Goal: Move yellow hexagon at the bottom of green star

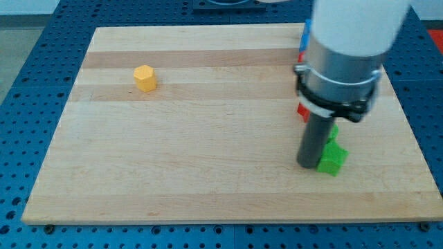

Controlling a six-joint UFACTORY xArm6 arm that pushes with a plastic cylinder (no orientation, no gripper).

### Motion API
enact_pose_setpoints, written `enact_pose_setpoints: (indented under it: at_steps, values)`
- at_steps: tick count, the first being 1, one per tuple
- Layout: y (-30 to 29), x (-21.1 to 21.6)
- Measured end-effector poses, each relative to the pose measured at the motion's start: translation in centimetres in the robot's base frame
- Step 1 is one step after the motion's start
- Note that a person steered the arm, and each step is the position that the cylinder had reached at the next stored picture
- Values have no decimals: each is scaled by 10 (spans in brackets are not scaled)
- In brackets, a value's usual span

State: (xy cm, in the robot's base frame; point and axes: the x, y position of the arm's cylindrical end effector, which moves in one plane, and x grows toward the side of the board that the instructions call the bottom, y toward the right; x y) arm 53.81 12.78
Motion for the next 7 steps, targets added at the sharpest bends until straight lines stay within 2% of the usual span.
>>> enact_pose_setpoints:
  at_steps: [1,2,3,4,5,6,7]
  values:
    - [-91,0]
    - [-179,-33]
    - [-177,-107]
    - [-151,-192]
    - [-220,-246]
    - [-295,-225]
    - [-307,-176]
